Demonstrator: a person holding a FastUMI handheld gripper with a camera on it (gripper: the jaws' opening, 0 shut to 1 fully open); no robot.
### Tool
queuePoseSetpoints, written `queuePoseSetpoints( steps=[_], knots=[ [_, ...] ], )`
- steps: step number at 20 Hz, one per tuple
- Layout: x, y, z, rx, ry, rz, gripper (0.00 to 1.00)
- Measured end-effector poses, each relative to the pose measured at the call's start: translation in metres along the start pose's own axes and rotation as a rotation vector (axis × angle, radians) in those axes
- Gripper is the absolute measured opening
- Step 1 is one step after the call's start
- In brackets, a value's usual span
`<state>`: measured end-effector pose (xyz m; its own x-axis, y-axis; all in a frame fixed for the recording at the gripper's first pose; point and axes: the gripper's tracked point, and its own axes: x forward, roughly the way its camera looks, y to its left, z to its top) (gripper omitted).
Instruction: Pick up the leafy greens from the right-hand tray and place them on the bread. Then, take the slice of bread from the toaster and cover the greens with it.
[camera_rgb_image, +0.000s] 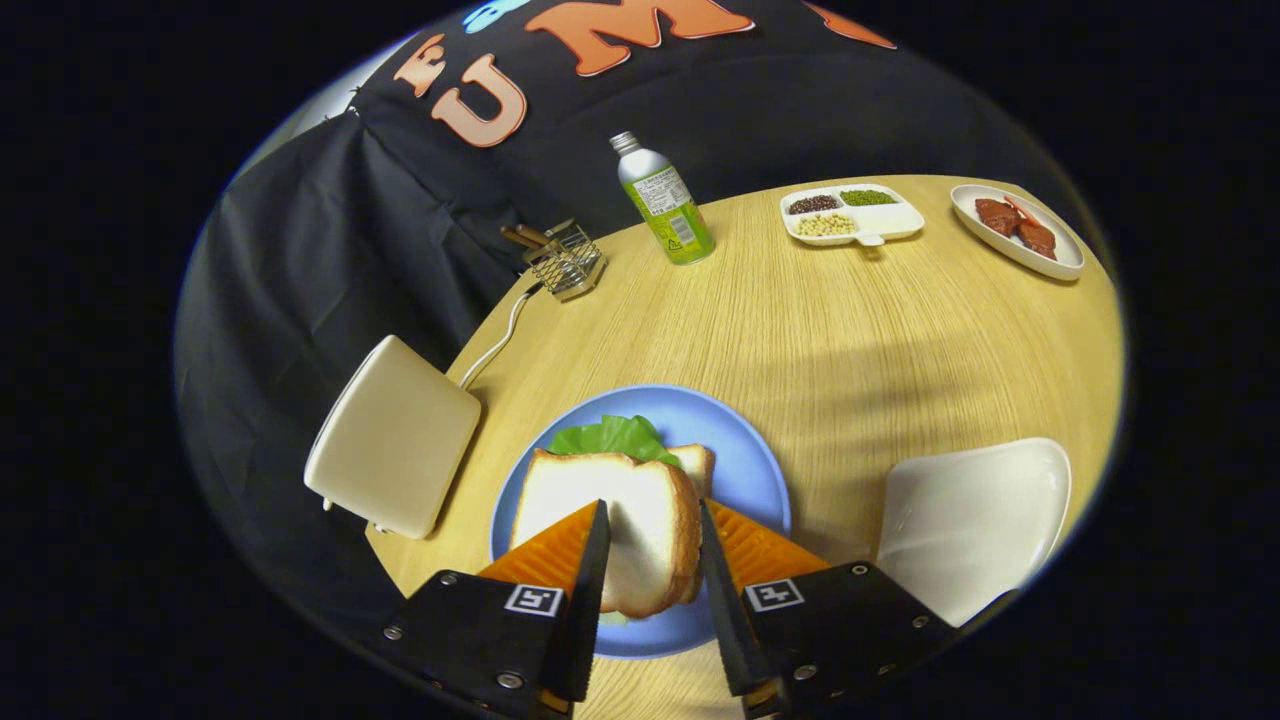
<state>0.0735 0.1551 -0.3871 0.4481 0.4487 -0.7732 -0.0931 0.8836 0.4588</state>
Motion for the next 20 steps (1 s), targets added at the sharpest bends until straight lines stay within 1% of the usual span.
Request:
queuePoseSetpoints(
  steps=[2, 7, 9, 10, 14, 18, 20],
  knots=[
    [-0.005, -0.003, 0.008, -0.009, -0.021, -0.025, 0.59],
    [-0.034, 0.002, 0.042, -0.067, -0.144, -0.071, 0.68],
    [-0.052, 0.006, 0.057, -0.092, -0.210, -0.089, 0.73],
    [-0.062, 0.008, 0.066, -0.107, -0.250, -0.096, 0.76],
    [-0.109, 0.021, 0.098, -0.175, -0.410, -0.116, 0.82],
    [-0.164, 0.028, 0.127, -0.264, -0.582, -0.192, 0.87],
    [-0.190, 0.034, 0.136, -0.281, -0.661, -0.212, 0.89]
  ],
)
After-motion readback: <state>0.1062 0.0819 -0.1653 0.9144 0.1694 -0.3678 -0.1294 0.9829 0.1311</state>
